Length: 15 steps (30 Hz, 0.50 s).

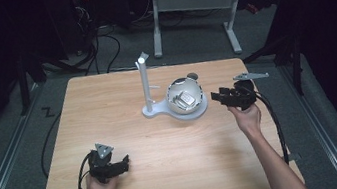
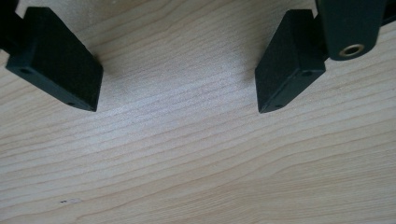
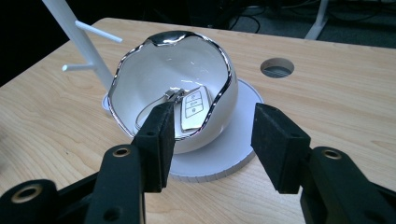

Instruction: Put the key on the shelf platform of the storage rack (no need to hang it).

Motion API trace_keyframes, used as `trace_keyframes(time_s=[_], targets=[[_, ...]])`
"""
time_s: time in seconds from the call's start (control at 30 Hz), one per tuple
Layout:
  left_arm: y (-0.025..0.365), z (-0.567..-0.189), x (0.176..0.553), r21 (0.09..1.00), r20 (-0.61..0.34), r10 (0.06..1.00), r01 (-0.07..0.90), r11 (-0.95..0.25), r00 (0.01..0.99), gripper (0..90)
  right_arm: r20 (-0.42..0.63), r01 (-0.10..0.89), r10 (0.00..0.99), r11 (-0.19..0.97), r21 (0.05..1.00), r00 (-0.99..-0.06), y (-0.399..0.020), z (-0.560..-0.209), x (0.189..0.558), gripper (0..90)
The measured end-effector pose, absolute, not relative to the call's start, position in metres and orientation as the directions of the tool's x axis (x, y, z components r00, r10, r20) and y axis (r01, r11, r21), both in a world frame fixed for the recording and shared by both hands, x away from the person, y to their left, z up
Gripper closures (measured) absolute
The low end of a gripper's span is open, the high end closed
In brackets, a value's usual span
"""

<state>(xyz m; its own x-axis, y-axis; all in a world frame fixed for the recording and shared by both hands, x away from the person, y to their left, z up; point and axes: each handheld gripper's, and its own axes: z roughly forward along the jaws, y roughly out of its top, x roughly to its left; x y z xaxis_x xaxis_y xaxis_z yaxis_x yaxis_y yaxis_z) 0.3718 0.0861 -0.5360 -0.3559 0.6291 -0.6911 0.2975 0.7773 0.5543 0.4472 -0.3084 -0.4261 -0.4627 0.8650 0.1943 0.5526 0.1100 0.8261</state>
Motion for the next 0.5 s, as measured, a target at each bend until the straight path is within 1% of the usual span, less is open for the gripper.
trace_keyframes(time_s=[0.13,0.23,0.33,0.5], targets=[[0.086,-0.536,0.372,0.554,-0.690,0.630,0.300,0.776,-0.355,15.6,0.195,0.544,0.867,0.099,0.833,-0.458,-0.312,-0.425,0.441,50.1],[0.086,-0.536,0.372,0.554,-0.691,0.629,0.298,0.777,-0.356,15.6,0.210,0.563,0.870,0.091,0.821,-0.447,-0.316,-0.428,0.436,50.1],[0.086,-0.536,0.372,0.555,-0.690,0.630,0.299,0.777,-0.356,15.6,0.222,0.549,0.866,0.069,0.833,-0.447,-0.320,-0.427,0.426,50.3],[0.086,-0.536,0.372,0.554,-0.691,0.629,0.298,0.777,-0.356,15.6,0.217,0.547,0.873,0.067,0.834,-0.437,-0.327,-0.429,0.414,50.8]])
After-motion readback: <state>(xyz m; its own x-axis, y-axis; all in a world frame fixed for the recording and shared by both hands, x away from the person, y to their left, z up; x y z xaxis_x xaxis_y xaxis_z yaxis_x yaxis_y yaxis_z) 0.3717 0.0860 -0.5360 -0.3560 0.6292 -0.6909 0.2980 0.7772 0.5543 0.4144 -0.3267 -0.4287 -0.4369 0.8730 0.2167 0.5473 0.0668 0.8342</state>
